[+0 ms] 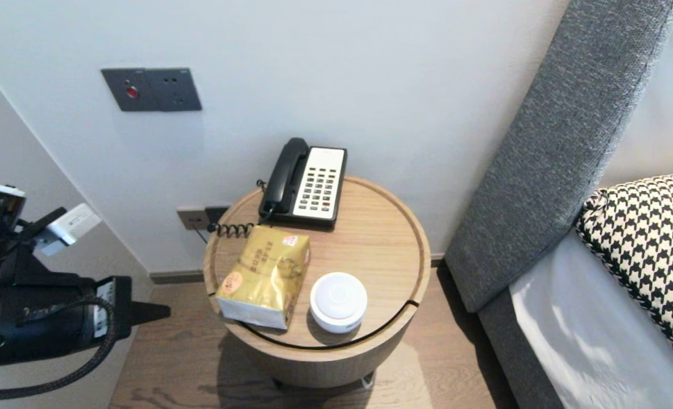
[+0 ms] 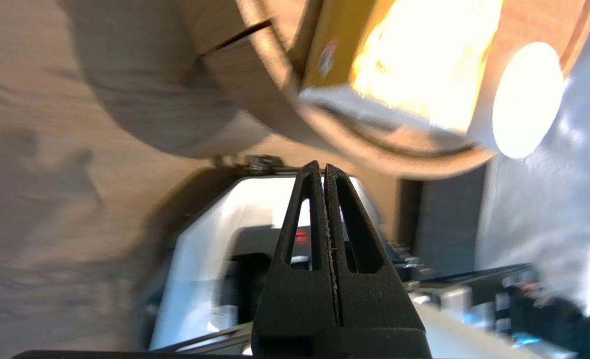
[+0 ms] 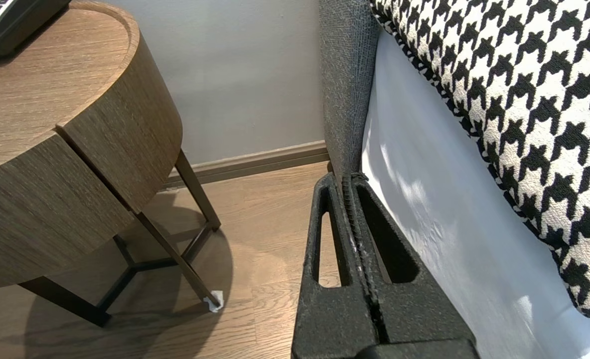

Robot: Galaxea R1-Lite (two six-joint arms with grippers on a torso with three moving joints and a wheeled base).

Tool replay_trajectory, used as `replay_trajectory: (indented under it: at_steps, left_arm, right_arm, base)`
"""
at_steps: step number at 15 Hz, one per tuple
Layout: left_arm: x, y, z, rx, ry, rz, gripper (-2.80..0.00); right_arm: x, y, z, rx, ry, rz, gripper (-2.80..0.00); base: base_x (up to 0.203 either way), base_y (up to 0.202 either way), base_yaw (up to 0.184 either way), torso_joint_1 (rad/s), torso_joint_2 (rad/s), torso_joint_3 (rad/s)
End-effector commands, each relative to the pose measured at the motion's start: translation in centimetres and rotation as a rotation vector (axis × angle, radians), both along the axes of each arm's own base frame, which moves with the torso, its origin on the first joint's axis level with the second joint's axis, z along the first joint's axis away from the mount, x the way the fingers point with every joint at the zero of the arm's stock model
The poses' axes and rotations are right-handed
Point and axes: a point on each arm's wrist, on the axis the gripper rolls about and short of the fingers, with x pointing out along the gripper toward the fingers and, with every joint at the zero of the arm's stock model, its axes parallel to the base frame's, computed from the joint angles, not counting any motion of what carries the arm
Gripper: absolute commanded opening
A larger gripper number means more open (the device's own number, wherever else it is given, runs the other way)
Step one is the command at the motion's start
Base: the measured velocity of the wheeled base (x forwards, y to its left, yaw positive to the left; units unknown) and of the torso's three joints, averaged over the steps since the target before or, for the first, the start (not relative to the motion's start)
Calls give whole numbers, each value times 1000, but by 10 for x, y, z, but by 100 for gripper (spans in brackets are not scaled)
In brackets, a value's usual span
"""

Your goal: Open the nightstand drawer

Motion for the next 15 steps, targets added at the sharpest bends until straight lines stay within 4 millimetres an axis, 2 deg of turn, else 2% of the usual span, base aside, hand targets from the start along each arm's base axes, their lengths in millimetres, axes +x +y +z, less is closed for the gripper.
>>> replay_trajectory:
  at_steps: [1, 9, 15]
  left_arm:
    - [30, -16, -17, 2, 70, 7, -280]
    - [65, -30, -45, -9, 83, 45, -280]
    - [75, -34, -58, -15, 95, 63, -280]
  right_arm:
    - [2, 0, -7, 0, 22, 0, -280]
    - [2, 0, -7, 0, 22, 0, -280]
    - [2, 0, -7, 0, 22, 0, -280]
  base:
    - [0, 0, 0, 0, 0, 0]
    - [0, 0, 0, 0, 0, 0]
    - [0, 0, 0, 0, 0, 0]
